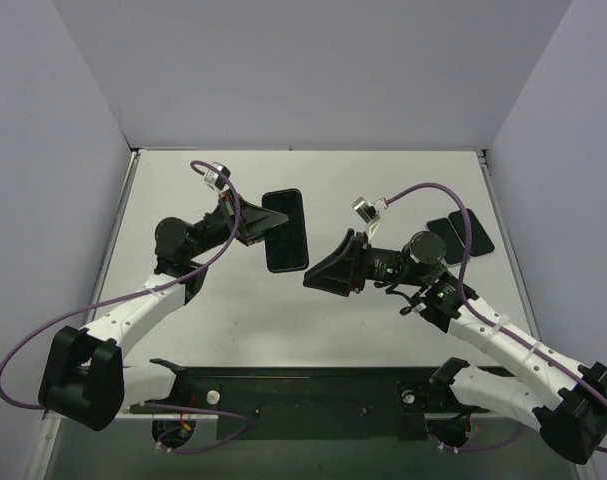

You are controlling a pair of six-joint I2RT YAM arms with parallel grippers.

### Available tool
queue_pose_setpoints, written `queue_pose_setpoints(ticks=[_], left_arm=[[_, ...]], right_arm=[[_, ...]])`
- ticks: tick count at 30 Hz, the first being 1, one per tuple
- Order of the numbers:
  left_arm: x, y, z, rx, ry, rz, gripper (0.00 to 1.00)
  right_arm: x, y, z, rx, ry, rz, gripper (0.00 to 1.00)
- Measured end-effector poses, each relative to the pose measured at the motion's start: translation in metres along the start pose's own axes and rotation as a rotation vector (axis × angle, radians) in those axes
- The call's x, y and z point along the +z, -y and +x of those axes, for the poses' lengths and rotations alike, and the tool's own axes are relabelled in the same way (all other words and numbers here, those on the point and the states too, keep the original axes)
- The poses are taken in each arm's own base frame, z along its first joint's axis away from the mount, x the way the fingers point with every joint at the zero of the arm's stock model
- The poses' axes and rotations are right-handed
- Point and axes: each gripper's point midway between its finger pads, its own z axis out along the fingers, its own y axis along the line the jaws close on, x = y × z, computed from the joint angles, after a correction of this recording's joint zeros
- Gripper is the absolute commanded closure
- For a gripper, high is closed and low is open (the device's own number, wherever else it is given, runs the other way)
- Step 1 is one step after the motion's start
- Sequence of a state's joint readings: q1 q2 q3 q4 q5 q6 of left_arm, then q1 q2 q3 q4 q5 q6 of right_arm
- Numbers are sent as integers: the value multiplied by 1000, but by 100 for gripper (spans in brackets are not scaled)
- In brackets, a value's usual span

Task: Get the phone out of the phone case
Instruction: Remove the phone case from the phone.

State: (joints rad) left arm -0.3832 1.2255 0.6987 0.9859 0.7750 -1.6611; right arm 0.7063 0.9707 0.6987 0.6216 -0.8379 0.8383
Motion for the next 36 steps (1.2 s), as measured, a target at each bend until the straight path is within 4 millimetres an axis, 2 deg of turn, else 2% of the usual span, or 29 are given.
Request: queue_pose_setpoints(ticks=[7, 11, 22, 29, 36], left_arm=[[-1, 4, 2, -6, -13, 11, 100], [-1, 6, 1, -12, -9, 19, 100], [-2, 14, 4, -15, -27, 46, 100], [-3, 17, 6, -18, -33, 55, 100], [-2, 27, 7, -62, -52, 111, 100]], right_arm=[[3, -9, -6, -19, -9, -28, 74], [7, -7, -7, -13, -28, -33, 79], [15, -2, -10, -7, -41, -35, 79], [18, -5, -8, -11, -63, -70, 100], [20, -10, -10, -157, -109, -115, 100]])
